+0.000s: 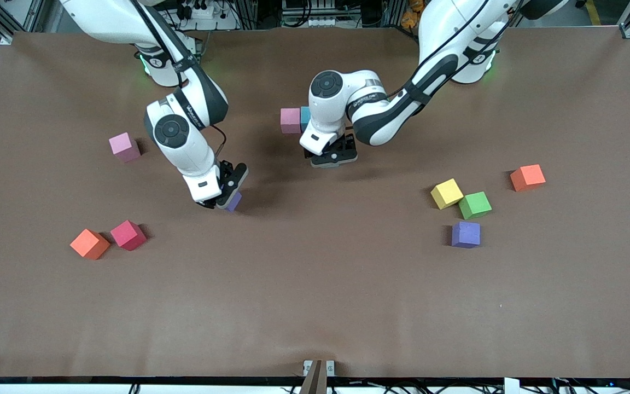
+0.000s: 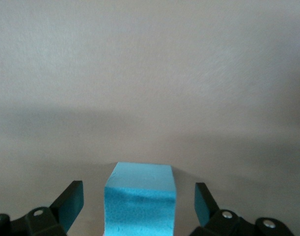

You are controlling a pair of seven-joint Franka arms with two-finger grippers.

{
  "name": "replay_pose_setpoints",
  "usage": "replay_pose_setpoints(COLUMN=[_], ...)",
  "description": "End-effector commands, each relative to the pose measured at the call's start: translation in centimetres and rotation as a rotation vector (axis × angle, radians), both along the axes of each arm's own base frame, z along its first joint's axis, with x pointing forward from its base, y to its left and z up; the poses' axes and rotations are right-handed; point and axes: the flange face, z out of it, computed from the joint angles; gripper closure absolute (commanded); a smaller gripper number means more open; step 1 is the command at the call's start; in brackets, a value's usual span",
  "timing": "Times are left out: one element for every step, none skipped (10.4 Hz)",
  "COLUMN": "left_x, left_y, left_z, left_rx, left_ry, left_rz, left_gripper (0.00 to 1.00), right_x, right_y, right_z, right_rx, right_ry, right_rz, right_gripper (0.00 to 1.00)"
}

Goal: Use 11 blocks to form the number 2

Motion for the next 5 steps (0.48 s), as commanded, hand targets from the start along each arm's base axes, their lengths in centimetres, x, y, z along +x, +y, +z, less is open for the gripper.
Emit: replay_pose_setpoints(left_x=[1.0, 2.3, 3.5, 5.5, 7.2], left_y=[0.8, 1.5, 1.9, 3.6, 5.4], left_z=[3.5, 5.1, 7.0, 8.5, 9.5], left_rx=[-0.018, -0.047, -0.072, -0.078, -0.078], left_ry=[-0.031, -0.04, -0.061, -0.091, -0.11], left_rz=[0.047, 0.089, 0.115, 0.151, 0.187], left_gripper=[0.0, 0.0, 0.0, 0.0, 0.0], right_x=[-0.1, -0.6, -1.3, -1.7, -1.8], right_y=[3.3, 4.8, 6.5, 7.8, 9.0], right_z=[-0.2, -0.2, -0.4, -0.7, -1.0], right_rx=[-0.002, 0.001, 0.009, 0.028, 0.051], right_ry=[0.02, 0.032, 0.036, 0.044, 0.051], right_rz=[0.124, 0.155, 0.215, 0.273, 0.338], right_gripper=[1.0, 1.0, 1.0, 1.0, 1.0])
